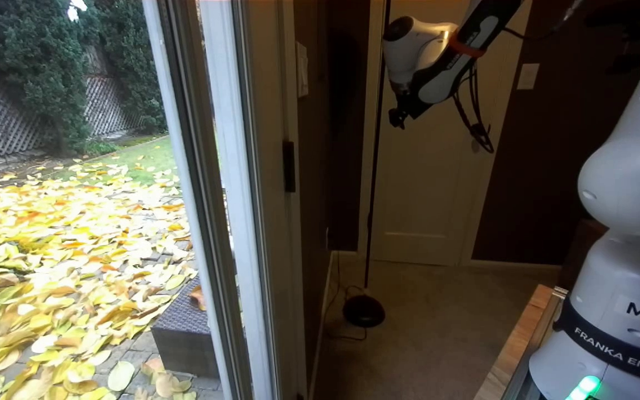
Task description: Move the lamp backwards
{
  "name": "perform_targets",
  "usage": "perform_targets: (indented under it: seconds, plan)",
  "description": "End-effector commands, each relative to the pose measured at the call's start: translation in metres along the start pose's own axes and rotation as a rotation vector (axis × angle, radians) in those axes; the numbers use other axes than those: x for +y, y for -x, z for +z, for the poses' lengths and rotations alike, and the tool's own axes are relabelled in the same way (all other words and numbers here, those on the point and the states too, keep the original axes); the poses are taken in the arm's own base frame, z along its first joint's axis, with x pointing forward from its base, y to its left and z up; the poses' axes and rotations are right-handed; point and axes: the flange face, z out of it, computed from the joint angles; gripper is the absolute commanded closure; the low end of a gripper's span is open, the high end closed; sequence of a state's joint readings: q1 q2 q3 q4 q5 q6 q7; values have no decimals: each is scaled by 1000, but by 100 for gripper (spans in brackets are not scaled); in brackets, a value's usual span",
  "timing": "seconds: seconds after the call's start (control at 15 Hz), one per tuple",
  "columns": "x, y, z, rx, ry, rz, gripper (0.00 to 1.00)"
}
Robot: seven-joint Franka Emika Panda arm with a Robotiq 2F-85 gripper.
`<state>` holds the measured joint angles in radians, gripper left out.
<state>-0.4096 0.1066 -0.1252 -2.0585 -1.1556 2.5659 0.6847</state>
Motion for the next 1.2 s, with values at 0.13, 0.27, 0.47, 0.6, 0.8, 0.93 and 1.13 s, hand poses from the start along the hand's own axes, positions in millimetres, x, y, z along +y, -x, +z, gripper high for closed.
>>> perform_targets:
  seconds: [0.13, 0.27, 0.47, 0.6, 0.8, 0.93, 1.13]
  plan:
    - [-8, 49, -82, -34, -283, -86, 0]
    - [-14, 59, -106, -46, -382, -120, 0]
    - [-21, 47, -105, -56, -406, -120, 0]
    - [-19, 48, -115, -50, -421, -125, 0]
    - [-20, 50, -107, -63, -418, -125, 0]
    - [-21, 51, -105, -66, -418, -126, 0]
    - [-21, 50, -105, -66, -418, -126, 0]
